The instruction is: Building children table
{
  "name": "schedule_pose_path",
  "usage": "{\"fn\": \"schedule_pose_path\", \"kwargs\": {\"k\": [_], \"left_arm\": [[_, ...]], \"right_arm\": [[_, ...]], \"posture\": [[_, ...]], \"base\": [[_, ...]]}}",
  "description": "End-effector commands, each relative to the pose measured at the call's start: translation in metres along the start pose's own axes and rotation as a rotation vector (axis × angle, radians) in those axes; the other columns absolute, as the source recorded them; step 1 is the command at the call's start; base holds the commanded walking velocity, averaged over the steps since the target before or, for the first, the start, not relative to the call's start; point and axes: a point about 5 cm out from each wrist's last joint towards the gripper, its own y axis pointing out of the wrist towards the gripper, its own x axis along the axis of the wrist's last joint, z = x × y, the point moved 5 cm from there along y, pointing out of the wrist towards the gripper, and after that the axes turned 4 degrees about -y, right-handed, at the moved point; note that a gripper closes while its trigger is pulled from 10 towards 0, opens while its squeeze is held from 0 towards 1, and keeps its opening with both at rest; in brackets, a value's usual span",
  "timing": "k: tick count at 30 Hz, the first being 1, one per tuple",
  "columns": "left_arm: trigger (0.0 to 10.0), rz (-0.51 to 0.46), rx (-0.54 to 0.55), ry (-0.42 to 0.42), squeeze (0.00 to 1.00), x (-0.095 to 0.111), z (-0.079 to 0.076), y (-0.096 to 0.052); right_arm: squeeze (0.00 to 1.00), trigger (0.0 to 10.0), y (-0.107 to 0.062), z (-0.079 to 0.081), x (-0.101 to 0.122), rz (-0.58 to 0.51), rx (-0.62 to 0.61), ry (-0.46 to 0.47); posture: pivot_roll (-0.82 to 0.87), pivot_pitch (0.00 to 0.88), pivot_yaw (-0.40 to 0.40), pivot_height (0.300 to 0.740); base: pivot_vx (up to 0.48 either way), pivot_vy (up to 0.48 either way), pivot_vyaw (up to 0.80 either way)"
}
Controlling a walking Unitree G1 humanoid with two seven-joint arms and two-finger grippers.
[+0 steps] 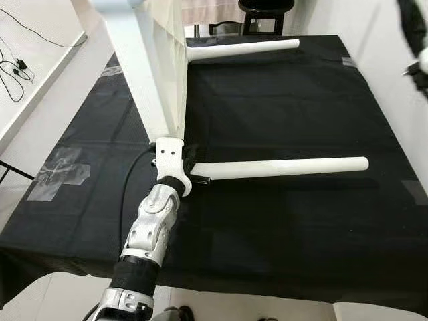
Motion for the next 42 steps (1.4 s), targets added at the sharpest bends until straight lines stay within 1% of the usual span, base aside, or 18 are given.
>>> {"fn": "schedule_pose_path", "kwargs": {"k": [1,3,9,13,19,20,21,25,29,30,31,35,36,38,39,40,41,42], "left_arm": [[10.0,0.003,0.029,-0.002,0.0,-0.003,0.006,-0.002],[10.0,0.001,0.03,-0.004,0.0,-0.003,0.005,-0.002],[10.0,0.007,0.025,-0.008,0.0,-0.005,0.001,-0.003],[10.0,0.008,0.02,-0.008,0.0,-0.005,-0.002,-0.004],[10.0,0.001,0.023,-0.007,0.0,-0.003,-0.002,-0.002],[10.0,-0.001,0.024,-0.007,0.0,-0.003,-0.002,-0.002],[10.0,-0.003,0.026,-0.006,0.0,-0.002,-0.002,-0.002],[10.0,-0.006,0.03,-0.004,0.0,-0.001,-0.001,-0.002],[10.0,-0.011,0.043,-0.001,0.0,0.0,0.003,-0.001],[10.0,-0.014,0.049,0.004,0.0,0.001,0.006,-0.001],[10.0,-0.023,0.072,0.008,0.0,0.003,0.011,-0.001],[10.0,-0.027,0.08,0.009,0.0,0.004,0.013,-0.001],[10.0,-0.029,0.098,0.009,0.0,0.004,0.017,-0.001],[10.0,-0.029,0.098,0.009,0.0,0.004,0.017,-0.001],[10.0,-0.031,0.132,0.01,0.0,0.004,0.023,-0.002],[10.0,-0.031,0.132,0.01,0.0,0.004,0.023,-0.002],[10.0,-0.037,0.177,0.017,0.0,0.005,0.03,-0.003],[10.0,-0.037,0.177,0.017,0.0,0.005,0.03,-0.003]], "right_arm": [[0.0,10.0,0.006,0.008,0.009,-0.051,0.034,-0.003],[0.0,10.0,0.014,0.009,0.013,-0.077,0.041,-0.018],[0.0,10.0,0.022,0.008,0.014,-0.095,0.052,-0.021],[0.0,10.0,0.024,0.01,0.011,-0.092,0.077,-0.023],[0.0,10.0,0.026,0.011,0.002,-0.068,0.107,-0.034],[0.0,2.9,0.026,0.011,0.0,-0.062,0.113,-0.037],[0.0,0.0,0.026,0.012,-0.002,-0.056,0.124,-0.037],[0.0,0.0,0.025,0.013,-0.004,-0.05,0.133,-0.036],[0.0,0.0,0.024,0.013,-0.006,-0.047,0.133,-0.035],[0.0,0.0,0.024,0.012,-0.006,-0.047,0.133,-0.035],[0.0,0.0,0.024,0.013,-0.006,-0.048,0.135,-0.032],[0.0,0.0,0.024,0.013,-0.007,-0.048,0.136,-0.031],[0.0,0.0,0.024,0.014,-0.007,-0.047,0.139,-0.026],[0.0,0.0,0.024,0.014,-0.007,-0.047,0.139,-0.026],[0.0,0.0,0.024,0.016,-0.008,-0.043,0.144,-0.021],[0.0,0.0,0.024,0.016,-0.008,-0.043,0.144,-0.021],[0.0,0.0,0.024,0.017,-0.01,-0.037,0.148,-0.016],[0.0,0.0,0.024,0.017,-0.01,-0.037,0.148,-0.016]], "posture": [[-0.07,0.181,-0.001,0.74],[-0.07,0.182,-0.006,0.74],[-0.07,0.185,-0.012,0.74],[-0.08,0.187,-0.012,0.74],[-0.08,0.186,-0.014,0.74],[-0.08,0.187,-0.015,0.74],[-0.08,0.186,-0.016,0.74],[-0.08,0.186,-0.015,0.74],[-0.08,0.184,-0.015,0.74],[-0.08,0.184,-0.015,0.74],[-0.08,0.181,-0.016,0.74],[-0.08,0.181,-0.016,0.74],[-0.08,0.177,-0.02,0.74],[-0.08,0.177,-0.02,0.74],[-0.08,0.176,-0.021,0.74],[-0.08,0.176,-0.021,0.74],[-0.08,0.174,-0.021,0.74],[-0.08,0.174,-0.021,0.74]], "base": [[0.0,0.0,0.0],[0.0,0.0,0.0],[0.0,0.0,0.0],[0.0,0.0,0.0],[0.0,0.0,0.0],[0.0,0.0,0.0],[0.0,0.0,0.0],[0.0,0.0,0.0],[0.0,0.0,0.0],[0.0,0.0,0.0],[0.0,0.0,0.0],[0.0,0.0,0.0],[0.0,0.0,0.0],[0.0,0.0,0.0],[0.0,0.0,0.0],[0.0,0.0,0.0],[0.0,0.0,0.0],[0.0,0.0,0.0]]}}
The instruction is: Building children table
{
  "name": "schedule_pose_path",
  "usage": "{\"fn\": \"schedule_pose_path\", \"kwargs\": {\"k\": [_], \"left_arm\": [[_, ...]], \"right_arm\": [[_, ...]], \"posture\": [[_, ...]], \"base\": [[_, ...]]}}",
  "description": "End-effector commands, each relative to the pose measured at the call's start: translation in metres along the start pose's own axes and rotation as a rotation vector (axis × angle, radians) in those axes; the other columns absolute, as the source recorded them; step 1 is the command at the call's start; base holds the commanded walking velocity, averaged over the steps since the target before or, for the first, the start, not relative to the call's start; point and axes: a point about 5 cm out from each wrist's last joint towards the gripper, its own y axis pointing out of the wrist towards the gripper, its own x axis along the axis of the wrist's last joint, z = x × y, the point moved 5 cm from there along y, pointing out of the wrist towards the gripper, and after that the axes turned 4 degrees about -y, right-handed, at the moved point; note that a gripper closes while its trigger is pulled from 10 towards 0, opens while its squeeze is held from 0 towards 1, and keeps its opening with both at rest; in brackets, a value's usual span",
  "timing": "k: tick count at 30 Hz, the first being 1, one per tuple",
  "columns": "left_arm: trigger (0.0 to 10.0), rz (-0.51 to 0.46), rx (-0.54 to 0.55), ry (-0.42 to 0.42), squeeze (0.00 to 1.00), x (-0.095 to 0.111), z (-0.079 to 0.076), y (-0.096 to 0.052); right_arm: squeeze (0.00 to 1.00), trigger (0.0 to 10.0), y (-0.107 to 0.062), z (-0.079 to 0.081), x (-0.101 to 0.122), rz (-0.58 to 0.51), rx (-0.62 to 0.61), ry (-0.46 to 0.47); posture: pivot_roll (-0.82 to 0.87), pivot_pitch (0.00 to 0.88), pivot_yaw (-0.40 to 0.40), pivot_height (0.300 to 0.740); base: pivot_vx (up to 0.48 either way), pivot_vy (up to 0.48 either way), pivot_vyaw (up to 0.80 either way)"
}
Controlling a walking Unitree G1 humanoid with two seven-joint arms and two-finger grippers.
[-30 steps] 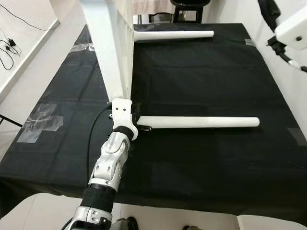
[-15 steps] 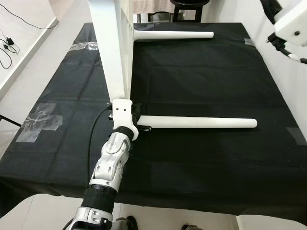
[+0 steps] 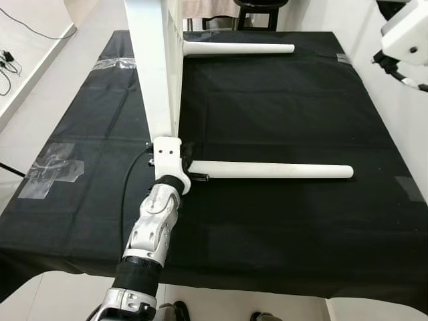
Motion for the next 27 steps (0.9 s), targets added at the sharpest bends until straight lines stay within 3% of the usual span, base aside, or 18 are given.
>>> {"fn": "schedule_pose_path", "kwargs": {"k": [1,2,4,7,8,11,13,14,16,20,23,25,26,27], "left_arm": [[10.0,-0.028,0.134,0.033,0.0,0.004,0.03,-0.003],[10.0,-0.028,0.134,0.033,0.0,0.004,0.03,-0.003],[10.0,-0.077,0.245,0.062,0.0,0.015,0.054,-0.005],[10.0,-0.108,0.291,0.084,0.0,0.024,0.067,-0.004],[10.0,-0.145,0.332,0.116,0.0,0.037,0.083,-0.004],[10.0,-0.171,0.36,0.138,0.0,0.048,0.096,-0.003],[10.0,-0.23,0.46,0.192,0.0,0.079,0.137,-0.007],[10.0,-0.23,0.46,0.192,0.0,0.079,0.137,-0.007],[10.0,-0.271,0.516,0.225,0.0,0.1,0.16,-0.012],[10.0,-0.311,0.54,0.255,0.0,0.118,0.17,-0.016],[10.0,-0.417,0.544,0.301,0.0,0.166,0.177,-0.017],[10.0,-0.417,0.544,0.301,0.0,0.166,0.177,-0.017],[10.0,-0.469,0.515,0.336,0.0,0.19,0.172,-0.014],[10.0,-0.469,0.515,0.336,0.0,0.19,0.172,-0.014]], "right_arm": [[0.0,0.0,0.0,0.006,-0.004,0.012,0.004,0.057],[0.0,0.0,0.0,0.006,-0.004,0.012,0.004,0.057],[0.0,0.0,-0.002,0.009,-0.01,0.04,0.016,0.069],[0.0,0.0,-0.003,0.012,-0.015,0.063,0.024,0.078],[0.0,0.0,-0.006,0.015,-0.021,0.094,0.033,0.09],[0.0,0.0,-0.008,0.016,-0.026,0.117,0.037,0.097],[0.0,0.0,-0.016,0.02,-0.034,0.18,0.046,0.106],[0.0,0.0,-0.016,0.02,-0.034,0.18,0.046,0.106],[0.0,0.0,-0.021,0.023,-0.042,0.234,0.055,0.118],[0.0,0.0,-0.028,0.031,-0.052,0.299,0.07,0.154],[0.0,0.0,-0.046,0.062,-0.07,0.438,0.112,0.318],[0.0,0.0,-0.046,0.062,-0.07,0.438,0.112,0.318],[0.0,0.0,-0.053,0.077,-0.073,0.487,0.117,0.411],[0.0,0.0,-0.053,0.077,-0.073,0.487,0.117,0.411]], "posture": [[-0.08,0.174,-0.021,0.74],[-0.08,0.174,-0.021,0.74],[-0.08,0.174,-0.023,0.74],[-0.07,0.178,-0.022,0.74],[-0.07,0.18,-0.022,0.74],[-0.07,0.182,-0.02,0.74],[-0.08,0.185,-0.016,0.74],[-0.08,0.185,-0.016,0.74],[-0.08,0.186,-0.013,0.74],[-0.07,0.185,-0.017,0.74],[-0.05,0.187,-0.025,0.74],[-0.05,0.187,-0.025,0.74],[-0.04,0.189,-0.027,0.74],[-0.04,0.189,-0.027,0.74]], "base": [[0.0,0.0,0.0],[0.0,0.0,0.0],[0.0,0.0,0.0],[0.0,0.0,0.0],[0.0,0.0,0.0],[0.0,0.0,0.0],[0.0,0.0,0.0],[0.0,0.0,0.0],[0.0,0.0,0.0],[0.0,0.0,0.0],[0.0,0.0,0.0],[0.0,0.0,0.0],[0.0,0.0,0.0],[0.0,0.0,0.0]]}}
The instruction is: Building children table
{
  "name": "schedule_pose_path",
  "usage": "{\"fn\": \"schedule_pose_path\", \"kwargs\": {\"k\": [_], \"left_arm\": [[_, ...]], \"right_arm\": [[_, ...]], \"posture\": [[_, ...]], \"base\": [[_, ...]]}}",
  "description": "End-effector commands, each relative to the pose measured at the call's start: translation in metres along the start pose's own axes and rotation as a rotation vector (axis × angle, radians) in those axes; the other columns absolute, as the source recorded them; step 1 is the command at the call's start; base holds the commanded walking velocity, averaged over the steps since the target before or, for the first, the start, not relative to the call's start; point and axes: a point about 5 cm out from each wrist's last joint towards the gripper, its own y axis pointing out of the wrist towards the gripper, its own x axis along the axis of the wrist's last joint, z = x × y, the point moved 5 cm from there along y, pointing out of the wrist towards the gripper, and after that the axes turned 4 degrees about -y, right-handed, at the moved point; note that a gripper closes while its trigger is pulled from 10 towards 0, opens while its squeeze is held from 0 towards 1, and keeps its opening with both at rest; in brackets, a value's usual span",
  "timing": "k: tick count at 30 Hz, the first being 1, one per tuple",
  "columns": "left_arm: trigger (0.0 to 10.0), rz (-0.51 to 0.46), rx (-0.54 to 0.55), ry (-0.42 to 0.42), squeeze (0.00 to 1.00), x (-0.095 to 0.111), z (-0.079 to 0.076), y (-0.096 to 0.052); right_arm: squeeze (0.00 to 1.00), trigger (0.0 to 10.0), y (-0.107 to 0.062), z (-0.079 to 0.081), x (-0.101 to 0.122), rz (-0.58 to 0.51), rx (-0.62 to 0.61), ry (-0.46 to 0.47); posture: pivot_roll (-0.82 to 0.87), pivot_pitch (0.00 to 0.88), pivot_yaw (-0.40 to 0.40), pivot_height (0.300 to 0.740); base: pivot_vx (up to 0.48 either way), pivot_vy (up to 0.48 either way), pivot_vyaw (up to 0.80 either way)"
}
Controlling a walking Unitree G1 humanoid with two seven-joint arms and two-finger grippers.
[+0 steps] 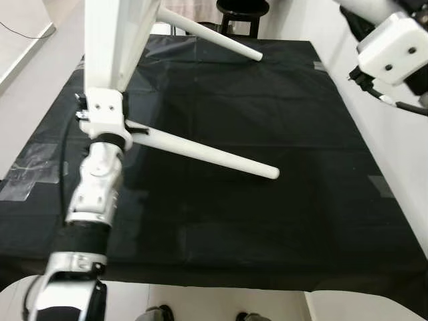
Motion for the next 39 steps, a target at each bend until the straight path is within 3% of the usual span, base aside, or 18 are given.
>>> {"fn": "schedule_pose_path", "kwargs": {"k": [1,2,5,7,8,9,10,12,17,22,23,24,25,26,27,28,34,39], "left_arm": [[10.0,-0.09,0.278,0.038,0.0,0.036,0.093,0.006],[10.0,-0.153,0.234,0.055,0.0,0.063,0.089,0.021],[10.0,-0.191,0.202,0.063,0.0,0.08,0.086,0.03],[10.0,-0.255,0.116,0.074,0.0,0.112,0.071,0.045],[10.0,-0.255,0.116,0.074,0.0,0.112,0.071,0.045],[10.0,-0.285,0.068,0.087,0.0,0.126,0.062,0.051],[10.0,-0.285,0.068,0.087,0.0,0.126,0.062,0.051],[10.0,-0.319,-0.003,0.088,0.0,0.146,0.046,0.057],[10.0,-0.299,-0.083,0.058,0.0,0.141,0.024,0.053],[10.0,-0.253,-0.122,0.033,0.0,0.126,0.014,0.049],[10.0,-0.221,-0.147,0.019,0.0,0.115,0.006,0.043],[10.0,-0.221,-0.147,0.019,0.0,0.115,0.006,0.043],[10.0,-0.184,-0.172,-0.001,0.0,0.1,-0.005,0.035],[10.0,-0.184,-0.172,-0.001,0.0,0.1,-0.005,0.035],[10.0,-0.132,-0.182,-0.032,1.0,0.08,-0.014,0.023],[10.0,-0.099,-0.185,-0.053,1.0,0.069,-0.019,0.016],[10.0,-0.023,-0.18,-0.132,1.0,0.043,-0.035,-0.013],[10.0,0.053,-0.207,-0.129,1.0,0.016,-0.048,-0.053]], "right_arm": [[0.0,0.0,-0.04,0.03,-0.095,0.44,0.054,0.191],[0.0,0.0,-0.048,0.054,-0.102,0.503,0.068,0.307],[0.0,0.0,-0.053,0.072,-0.105,0.547,0.084,0.383],[0.0,0.0,-0.068,0.121,-0.105,0.641,0.118,0.566],[0.0,0.0,-0.068,0.121,-0.105,0.641,0.118,0.566],[0.0,0.0,-0.076,0.146,-0.105,0.694,0.136,0.661],[0.0,0.0,-0.076,0.146,-0.105,0.694,0.136,0.661],[0.0,0.0,-0.087,0.189,-0.094,0.747,0.198,0.803],[0.0,0.0,-0.094,0.239,-0.063,0.796,0.313,0.977],[0.0,0.0,-0.092,0.254,-0.043,0.793,0.378,1.04],[0.0,2.3,-0.088,0.259,-0.032,0.778,0.406,1.048],[0.0,2.3,-0.088,0.259,-0.032,0.778,0.406,1.048],[0.0,10.0,-0.085,0.264,-0.024,0.764,0.426,1.05],[0.0,10.0,-0.085,0.264,-0.024,0.764,0.426,1.05],[0.81,10.0,-0.081,0.265,-0.016,0.731,0.435,1.068],[1.0,10.0,-0.078,0.265,-0.012,0.713,0.436,1.082],[1.0,10.0,-0.073,0.251,-0.01,0.611,0.389,1.091],[1.0,10.0,-0.089,0.233,-0.013,0.518,0.353,1.064]], "posture": [[-0.03,0.191,-0.022,0.74],[-0.02,0.197,-0.017,0.74],[-0.02,0.198,-0.016,0.74],[0.0,0.206,-0.01,0.74],[0.0,0.206,-0.01,0.74],[0.01,0.212,-0.009,0.74],[0.01,0.212,-0.009,0.74],[0.03,0.222,0.002,0.74],[0.04,0.239,0.005,0.74],[0.05,0.244,0.009,0.74],[0.05,0.246,0.015,0.74],[0.05,0.246,0.015,0.74],[0.05,0.248,0.015,0.74],[0.05,0.248,0.015,0.74],[0.05,0.248,0.014,0.74],[0.05,0.246,0.012,0.74],[0.05,0.245,0.01,0.74],[0.05,0.238,0.009,0.74]], "base": [[0.0,0.0,0.0],[0.0,0.0,0.0],[0.0,0.0,0.0],[0.0,0.0,0.0],[0.0,0.0,0.0],[0.0,0.0,0.0],[0.0,0.0,0.0],[0.0,0.0,0.0],[0.0,0.0,0.0],[0.0,0.0,0.0],[0.0,0.0,0.0],[0.0,0.0,0.0],[0.0,0.0,0.0],[0.0,0.0,0.0],[0.0,0.0,0.0],[0.0,0.0,0.0],[0.0,0.0,0.0],[0.0,0.0,0.0]]}}
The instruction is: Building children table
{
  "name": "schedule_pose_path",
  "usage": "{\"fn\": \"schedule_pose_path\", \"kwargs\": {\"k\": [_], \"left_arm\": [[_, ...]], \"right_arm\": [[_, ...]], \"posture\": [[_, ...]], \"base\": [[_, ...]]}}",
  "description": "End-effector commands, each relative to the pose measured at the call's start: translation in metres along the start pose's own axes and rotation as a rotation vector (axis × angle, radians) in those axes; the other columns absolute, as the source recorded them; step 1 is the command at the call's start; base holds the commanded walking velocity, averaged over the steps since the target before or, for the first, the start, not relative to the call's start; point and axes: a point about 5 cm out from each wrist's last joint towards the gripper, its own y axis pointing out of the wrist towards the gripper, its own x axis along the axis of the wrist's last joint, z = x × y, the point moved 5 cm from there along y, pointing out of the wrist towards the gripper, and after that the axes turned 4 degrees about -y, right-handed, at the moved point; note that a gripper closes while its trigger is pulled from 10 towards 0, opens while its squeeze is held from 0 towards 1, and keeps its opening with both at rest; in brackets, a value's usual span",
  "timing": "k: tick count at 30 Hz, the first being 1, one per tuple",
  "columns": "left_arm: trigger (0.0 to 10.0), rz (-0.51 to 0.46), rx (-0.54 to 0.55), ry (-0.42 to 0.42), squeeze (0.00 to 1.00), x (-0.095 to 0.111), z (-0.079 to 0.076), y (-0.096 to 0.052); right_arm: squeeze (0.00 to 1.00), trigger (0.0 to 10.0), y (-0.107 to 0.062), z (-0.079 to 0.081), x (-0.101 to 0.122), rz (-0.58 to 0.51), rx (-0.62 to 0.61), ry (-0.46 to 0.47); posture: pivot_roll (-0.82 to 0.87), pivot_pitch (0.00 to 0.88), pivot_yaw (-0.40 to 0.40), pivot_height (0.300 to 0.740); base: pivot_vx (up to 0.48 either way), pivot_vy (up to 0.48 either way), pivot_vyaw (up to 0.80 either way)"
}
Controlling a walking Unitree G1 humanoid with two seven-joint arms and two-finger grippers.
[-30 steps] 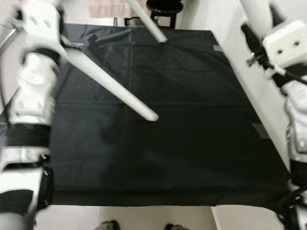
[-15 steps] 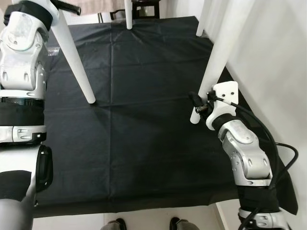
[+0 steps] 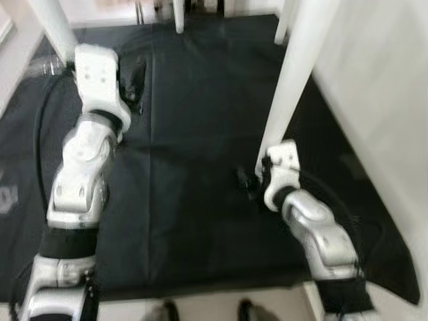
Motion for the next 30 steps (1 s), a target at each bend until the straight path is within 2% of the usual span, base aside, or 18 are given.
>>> {"fn": "schedule_pose_path", "kwargs": {"k": [1,3,5,7,8,9,12,13,17,21,28,30], "left_arm": [[10.0,0.06,-0.017,0.011,1.0,-0.018,-0.009,-0.018],[10.0,0.06,-0.017,0.011,1.0,-0.018,-0.009,-0.018],[10.0,0.159,-0.007,-0.003,1.0,-0.049,-0.013,-0.047],[10.0,0.226,0.002,0.007,1.0,-0.071,-0.015,-0.068],[10.0,0.259,-0.009,0.031,0.18,-0.08,-0.018,-0.076],[10.0,0.286,-0.024,0.054,0.0,-0.087,-0.021,-0.083],[10.0,0.304,-0.034,0.065,0.0,-0.092,-0.023,-0.087],[10.0,0.33,-0.029,0.073,0.0,-0.097,-0.022,-0.092],[10.0,0.383,0.002,0.101,0.0,-0.107,-0.018,-0.104],[10.0,0.401,0.023,0.116,0.0,-0.111,-0.016,-0.108],[10.0,0.421,0.058,0.134,0.0,-0.118,-0.012,-0.112],[10.0,0.429,0.067,0.138,0.0,-0.12,-0.012,-0.114]], "right_arm": [[1.0,10.0,-0.012,-0.001,-0.002,-0.031,0.004,0.0],[1.0,10.0,-0.012,-0.001,-0.002,-0.031,0.004,0.0],[1.0,10.0,-0.028,-0.004,-0.005,-0.063,-0.02,0.012],[1.0,10.0,-0.037,-0.008,-0.004,-0.097,-0.047,0.02],[1.0,10.0,-0.04,-0.008,-0.002,-0.113,-0.045,0.031],[0.79,10.0,-0.041,-0.008,-0.001,-0.127,-0.038,0.033],[0.79,10.0,-0.042,-0.007,0.001,-0.137,-0.03,0.036],[0.0,10.0,-0.043,-0.007,0.003,-0.155,-0.026,0.034],[0.0,10.0,-0.044,-0.013,0.003,-0.182,-0.044,0.019],[0.0,10.0,-0.043,-0.016,0.0,-0.183,-0.058,0.008],[0.0,10.0,-0.033,-0.016,-0.001,-0.192,-0.067,0.011],[0.0,10.0,-0.026,-0.012,-0.007,-0.178,-0.056,0.007]], "posture": [[0.05,0.236,0.01,0.74],[0.05,0.236,0.01,0.74],[0.04,0.219,0.006,0.74],[0.03,0.208,0.004,0.74],[0.03,0.202,0.001,0.74],[0.03,0.194,-0.001,0.74],[0.03,0.191,-0.002,0.74],[0.03,0.184,-0.005,0.74],[0.04,0.167,-0.014,0.74],[0.04,0.158,-0.017,0.74],[0.05,0.146,-0.034,0.74],[0.06,0.146,-0.038,0.74]], "base": [[0.0,0.0,0.0],[0.0,0.0,0.0],[0.0,0.0,0.0],[0.0,0.0,0.0],[0.0,0.0,0.0],[0.0,0.0,0.0],[0.0,0.0,0.0],[0.0,0.0,0.0],[0.0,0.0,0.0],[0.0,0.0,0.0],[0.0,0.0,0.0],[-0.12,0.0,0.0]]}}
